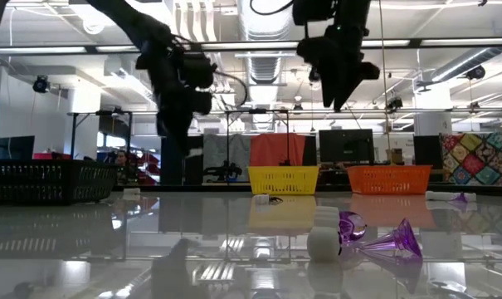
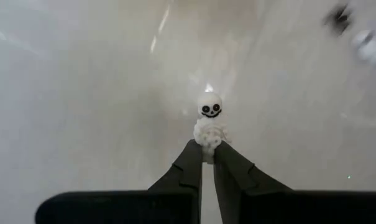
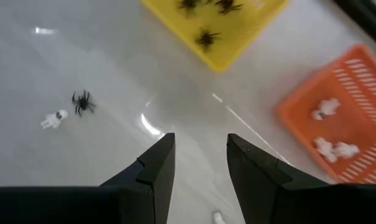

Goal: Sort Halloween decoration
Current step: Put the white skeleton toy into the orange bin

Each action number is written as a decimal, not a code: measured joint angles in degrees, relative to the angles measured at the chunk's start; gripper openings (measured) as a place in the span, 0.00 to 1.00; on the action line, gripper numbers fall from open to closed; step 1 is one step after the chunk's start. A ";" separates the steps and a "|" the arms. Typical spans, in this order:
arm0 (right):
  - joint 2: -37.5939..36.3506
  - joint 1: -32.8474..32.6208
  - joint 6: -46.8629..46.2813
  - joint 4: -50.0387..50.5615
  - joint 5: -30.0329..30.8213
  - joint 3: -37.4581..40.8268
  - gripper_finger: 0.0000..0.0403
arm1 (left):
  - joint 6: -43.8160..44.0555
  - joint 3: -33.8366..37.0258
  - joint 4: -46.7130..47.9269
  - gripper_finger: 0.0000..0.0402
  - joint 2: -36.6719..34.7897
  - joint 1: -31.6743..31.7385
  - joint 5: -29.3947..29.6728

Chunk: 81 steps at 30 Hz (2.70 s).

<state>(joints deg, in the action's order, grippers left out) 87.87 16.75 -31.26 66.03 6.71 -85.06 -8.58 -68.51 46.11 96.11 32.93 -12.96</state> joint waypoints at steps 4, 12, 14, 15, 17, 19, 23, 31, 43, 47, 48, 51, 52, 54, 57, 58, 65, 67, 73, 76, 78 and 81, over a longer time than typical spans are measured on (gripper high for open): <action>-3.29 0.02 -2.12 0.60 2.12 0.00 0.34 | -1.94 -5.16 0.01 0.01 0.44 0.00 -0.09; -10.89 0.04 -7.14 4.91 10.95 0.00 0.34 | -5.27 -12.43 -3.69 0.01 0.42 0.03 -0.14; -12.44 0.06 -8.34 5.78 12.09 0.00 0.34 | -5.63 -13.20 -4.10 0.01 0.42 0.09 -0.12; -13.17 0.04 -8.63 6.22 12.46 0.00 0.34 | -5.88 -13.45 -4.69 0.01 0.42 0.09 -0.14; -14.40 0.03 -8.80 7.07 12.88 0.00 0.34 | -5.99 -13.82 -6.38 0.01 0.42 0.09 -0.14; -15.34 0.00 -8.91 7.70 12.88 0.00 0.34 | -5.96 -14.26 -7.93 0.01 0.42 0.09 -0.18; -16.42 0.02 -9.14 7.69 12.90 0.00 0.34 | -5.97 -14.86 -12.77 0.00 0.42 0.09 -2.04; -16.61 0.13 -7.49 7.64 15.51 0.00 0.34 | -5.51 -14.96 -22.47 0.00 0.42 0.07 -3.33; -14.70 0.15 -7.18 6.94 24.51 0.00 0.34 | -5.60 -14.96 -26.18 0.00 0.47 0.28 -5.47; -14.46 0.15 -7.67 6.96 26.34 0.00 0.34 | -2.44 -16.50 -29.88 0.00 2.60 0.14 -7.48; -14.46 0.15 -8.00 6.96 26.41 0.00 0.34 | -1.91 -17.54 -29.97 0.00 3.73 0.13 -7.70; -14.51 0.15 -8.29 6.98 26.55 0.00 0.34 | -1.47 -22.28 -28.08 0.00 8.03 0.12 -7.75; -14.51 0.15 -8.28 7.00 27.01 0.00 0.34 | -1.42 -24.38 -27.35 0.00 9.65 0.11 -7.78; -14.53 0.15 -8.22 7.02 29.20 0.00 0.34 | -1.18 -29.23 -25.31 0.00 12.90 0.13 -8.36; -14.55 0.15 -8.15 7.25 32.86 0.00 0.34 | -1.35 -37.99 -20.91 0.00 17.92 0.07 -8.80; -14.57 0.15 -7.89 7.35 33.85 0.00 0.34 | -1.40 -41.29 -18.97 0.00 19.52 0.07 -9.09; -15.11 0.28 -6.82 9.16 35.54 1.47 0.34 | -4.91 -62.79 -1.61 0.00 31.88 0.13 -9.14; -15.40 0.43 -7.49 9.16 35.77 2.49 0.34 | -5.34 -66.67 0.77 0.00 35.07 0.13 -9.13; -16.19 0.93 -7.77 9.72 36.56 6.04 0.34 | -2.98 -59.98 -3.74 0.00 34.68 0.41 -10.64; -16.45 1.63 -8.40 9.76 36.99 8.22 0.34 | -2.35 -59.34 -3.69 0.00 34.60 0.50 -10.63; -16.62 2.47 -8.46 9.74 37.01 9.91 0.34 | -1.12 -59.34 -4.32 0.00 34.60 0.52 -10.65; -16.92 3.86 -9.12 9.57 37.01 12.53 0.34 | -0.08 -59.68 -5.36 0.00 34.60 0.51 -10.65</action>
<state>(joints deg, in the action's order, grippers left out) 70.95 20.62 -40.38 75.60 43.72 -72.53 -8.66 -128.18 40.75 130.72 33.43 -23.62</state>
